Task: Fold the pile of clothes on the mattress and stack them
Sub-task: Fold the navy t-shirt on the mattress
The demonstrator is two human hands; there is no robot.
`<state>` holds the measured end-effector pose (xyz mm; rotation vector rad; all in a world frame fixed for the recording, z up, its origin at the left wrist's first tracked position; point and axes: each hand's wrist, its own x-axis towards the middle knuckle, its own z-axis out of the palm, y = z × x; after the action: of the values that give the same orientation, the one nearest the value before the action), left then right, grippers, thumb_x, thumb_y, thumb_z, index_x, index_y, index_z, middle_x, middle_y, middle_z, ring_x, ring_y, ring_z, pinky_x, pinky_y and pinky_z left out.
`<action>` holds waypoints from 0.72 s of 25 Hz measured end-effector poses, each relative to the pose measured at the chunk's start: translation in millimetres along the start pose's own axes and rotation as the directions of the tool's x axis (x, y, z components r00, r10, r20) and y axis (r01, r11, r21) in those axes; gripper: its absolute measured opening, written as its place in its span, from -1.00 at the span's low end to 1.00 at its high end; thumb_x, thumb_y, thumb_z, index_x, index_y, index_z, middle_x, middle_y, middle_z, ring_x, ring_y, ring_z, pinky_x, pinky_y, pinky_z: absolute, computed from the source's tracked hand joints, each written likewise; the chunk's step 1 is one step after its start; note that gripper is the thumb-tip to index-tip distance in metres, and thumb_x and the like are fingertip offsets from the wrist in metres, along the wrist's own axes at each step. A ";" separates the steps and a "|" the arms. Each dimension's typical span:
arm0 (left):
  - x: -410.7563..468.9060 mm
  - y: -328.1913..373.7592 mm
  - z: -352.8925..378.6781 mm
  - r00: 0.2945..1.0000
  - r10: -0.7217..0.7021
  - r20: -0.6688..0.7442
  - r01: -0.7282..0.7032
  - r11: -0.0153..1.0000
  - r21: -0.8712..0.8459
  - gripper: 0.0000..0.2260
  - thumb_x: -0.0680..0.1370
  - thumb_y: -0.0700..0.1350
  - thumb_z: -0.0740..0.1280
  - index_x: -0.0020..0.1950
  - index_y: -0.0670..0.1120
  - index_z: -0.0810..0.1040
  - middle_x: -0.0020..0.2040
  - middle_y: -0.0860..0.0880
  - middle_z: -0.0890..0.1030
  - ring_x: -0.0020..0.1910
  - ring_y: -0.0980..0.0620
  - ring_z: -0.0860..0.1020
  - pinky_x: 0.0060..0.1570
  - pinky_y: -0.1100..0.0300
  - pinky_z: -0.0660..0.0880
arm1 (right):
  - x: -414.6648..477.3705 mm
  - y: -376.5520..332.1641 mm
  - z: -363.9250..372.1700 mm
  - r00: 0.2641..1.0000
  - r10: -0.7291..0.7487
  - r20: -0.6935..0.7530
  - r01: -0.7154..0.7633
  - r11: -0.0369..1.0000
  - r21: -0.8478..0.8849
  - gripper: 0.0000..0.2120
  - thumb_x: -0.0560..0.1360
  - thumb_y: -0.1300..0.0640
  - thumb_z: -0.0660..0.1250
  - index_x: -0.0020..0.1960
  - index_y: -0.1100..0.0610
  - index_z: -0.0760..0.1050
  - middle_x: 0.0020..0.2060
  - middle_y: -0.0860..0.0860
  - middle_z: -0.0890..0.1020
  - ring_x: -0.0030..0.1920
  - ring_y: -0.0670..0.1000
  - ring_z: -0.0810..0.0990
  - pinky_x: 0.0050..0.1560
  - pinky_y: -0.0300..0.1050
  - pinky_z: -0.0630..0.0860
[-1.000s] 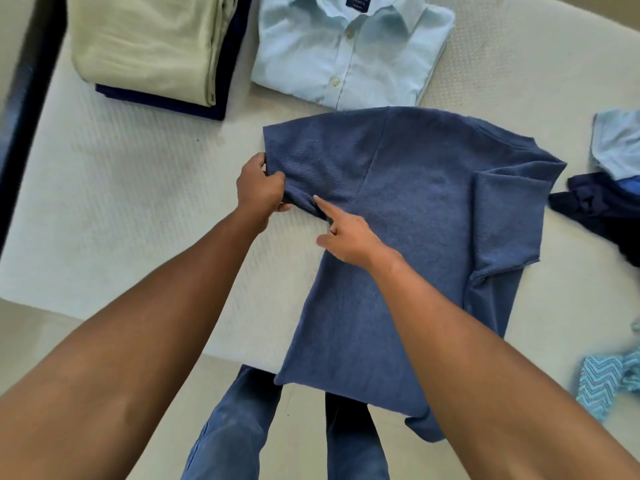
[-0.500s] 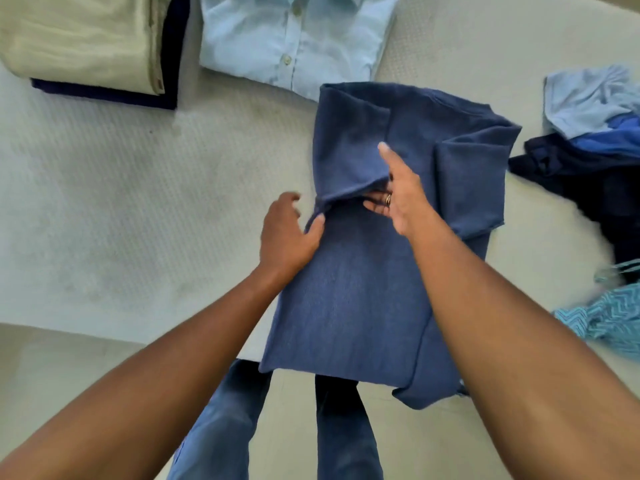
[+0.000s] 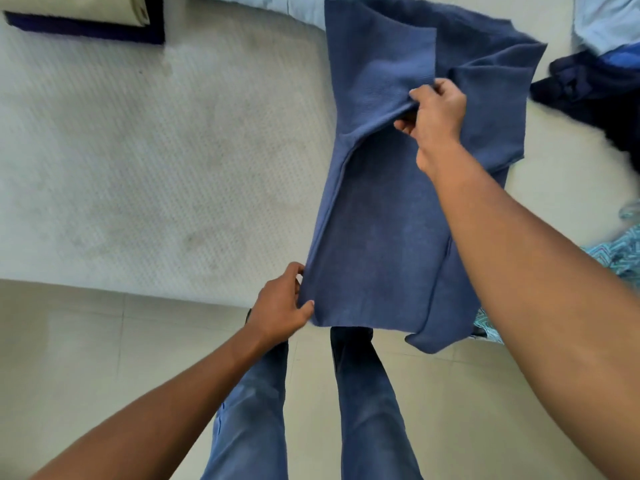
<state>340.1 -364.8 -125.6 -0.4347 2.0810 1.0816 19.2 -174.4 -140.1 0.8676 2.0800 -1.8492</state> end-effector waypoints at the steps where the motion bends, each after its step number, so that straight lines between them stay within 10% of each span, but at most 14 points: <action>1: -7.0 4.7 11.4 1.000 0.020 -0.001 -0.020 0.999 0.042 -0.62 0.52 -0.10 0.42 0.28 0.06 0.38 -0.17 0.05 0.62 -0.22 0.05 0.61 -0.22 0.11 0.54 | 0.1 -1.1 -12.5 1.000 -0.019 -0.009 0.019 1.000 0.009 -0.92 0.52 0.29 0.32 -0.09 0.12 0.49 -0.18 0.10 0.58 -0.23 0.06 0.59 -0.32 -0.08 0.59; 5: -21.3 21.2 59.2 0.999 0.042 -0.008 -0.040 0.982 0.184 -0.65 0.57 -0.12 0.32 0.30 0.03 0.28 0.01 -0.06 0.63 -0.10 -0.17 0.63 -0.12 -0.08 0.59 | 13.2 -0.4 -63.4 0.996 -0.040 -0.073 0.037 0.998 -0.044 -0.92 0.49 0.24 0.33 -0.04 0.10 0.52 -0.12 0.11 0.62 -0.20 0.06 0.64 -0.29 -0.07 0.62; 10: -12.3 31.6 80.9 0.913 0.160 0.376 -0.224 0.965 0.135 -0.77 0.60 -0.03 0.37 0.22 0.03 0.43 -0.19 0.04 0.66 -0.18 0.04 0.60 -0.12 0.08 0.55 | 26.0 13.9 -102.6 0.989 0.025 -0.145 -0.041 0.994 -0.105 -0.90 0.49 0.22 0.32 -0.02 0.08 0.52 -0.03 0.13 0.66 -0.11 0.10 0.70 -0.21 0.01 0.71; 18: 62.2 43.7 22.3 0.970 0.233 0.067 -0.242 0.925 0.292 -0.87 0.62 -0.06 0.29 0.13 0.03 0.58 -0.14 0.04 0.68 -0.21 -0.03 0.61 -0.10 0.00 0.57 | 34.3 9.9 -95.9 0.986 0.159 -0.043 -0.163 0.979 -0.124 -0.75 0.44 -0.07 0.53 -0.05 0.06 0.58 -0.08 -0.02 0.73 -0.09 0.00 0.74 -0.24 -0.06 0.69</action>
<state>283.0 -318.8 -155.6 -0.0154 2.2638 0.8772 17.7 -72.5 -149.2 1.0074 2.0545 -1.6119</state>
